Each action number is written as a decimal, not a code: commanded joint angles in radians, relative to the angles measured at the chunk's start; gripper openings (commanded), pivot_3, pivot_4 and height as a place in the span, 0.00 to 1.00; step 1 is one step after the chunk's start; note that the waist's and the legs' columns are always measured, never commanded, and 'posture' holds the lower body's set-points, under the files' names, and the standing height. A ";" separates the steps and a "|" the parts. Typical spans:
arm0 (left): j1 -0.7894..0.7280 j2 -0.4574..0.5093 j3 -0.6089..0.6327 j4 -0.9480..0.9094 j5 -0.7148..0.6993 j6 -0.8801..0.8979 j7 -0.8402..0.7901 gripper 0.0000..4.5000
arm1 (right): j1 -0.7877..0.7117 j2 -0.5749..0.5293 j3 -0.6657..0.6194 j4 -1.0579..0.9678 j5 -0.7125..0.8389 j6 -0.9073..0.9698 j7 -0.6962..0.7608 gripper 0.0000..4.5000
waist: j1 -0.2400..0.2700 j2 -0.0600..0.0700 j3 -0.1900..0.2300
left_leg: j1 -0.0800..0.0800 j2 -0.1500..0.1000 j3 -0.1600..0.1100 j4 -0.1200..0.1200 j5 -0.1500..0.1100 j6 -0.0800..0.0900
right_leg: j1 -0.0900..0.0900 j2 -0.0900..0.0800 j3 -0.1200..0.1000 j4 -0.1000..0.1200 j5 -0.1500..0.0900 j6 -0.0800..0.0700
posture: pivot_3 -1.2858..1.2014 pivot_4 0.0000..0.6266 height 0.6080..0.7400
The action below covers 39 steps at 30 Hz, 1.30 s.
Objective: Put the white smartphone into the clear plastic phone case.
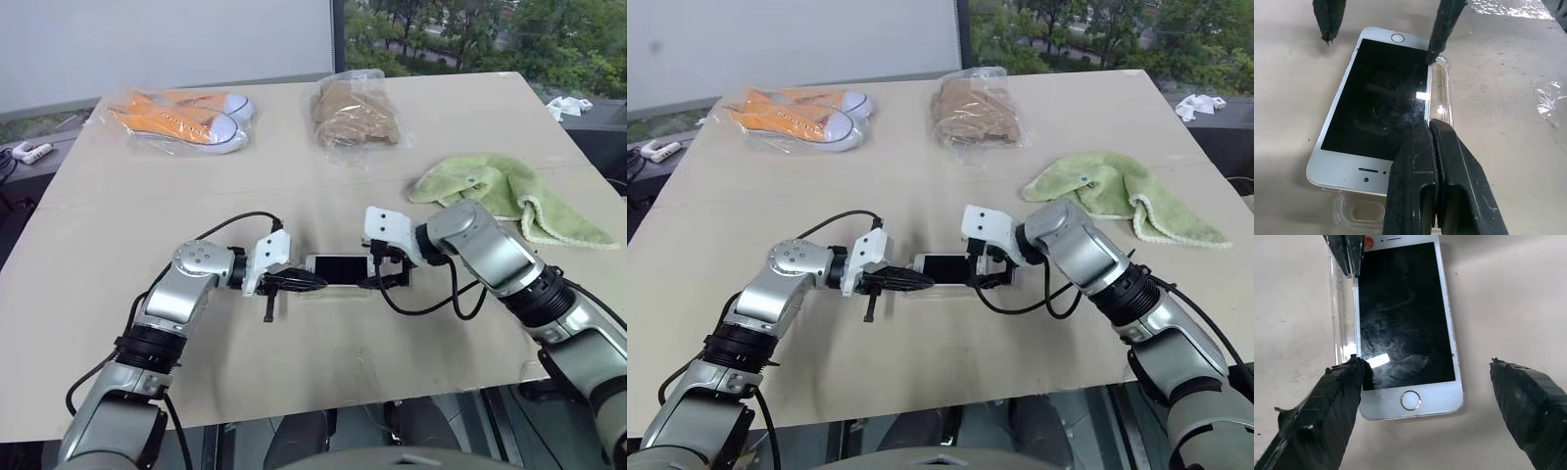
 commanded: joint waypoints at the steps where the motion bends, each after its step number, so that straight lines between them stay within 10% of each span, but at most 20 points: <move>1: 0.001 0.010 0.011 -0.028 -0.004 -0.003 0.000 0.00 | 0.000 -0.004 -0.006 -0.038 0.019 -0.007 0.022 0.98 | 0.000 0.000 0.000 | 0.000 0.000 0.000 0.000 0.000 0.000 | 0.000 0.000 0.000 0.000 0.000 0.000 | 0.52 0.24 1.00; 33: -0.005 -0.004 0.010 0.013 -0.001 -0.031 -0.006 0.00 | 0.033 -0.023 0.031 -0.051 -0.020 -0.047 0.020 0.98 | 0.000 0.000 0.000 | 0.000 0.000 0.000 0.000 0.000 0.000 | 0.000 0.000 0.000 0.000 0.000 0.000 | 0.52 0.24 1.00; 39: 0.002 -0.003 0.010 0.013 -0.002 -0.035 -0.003 0.00 | 0.034 -0.013 0.024 -0.043 -0.023 -0.051 0.005 0.66 | 0.000 0.000 0.000 | 0.000 0.000 0.000 0.000 0.000 0.000 | 0.000 0.000 0.000 0.000 0.000 0.000 | 0.52 0.24 1.00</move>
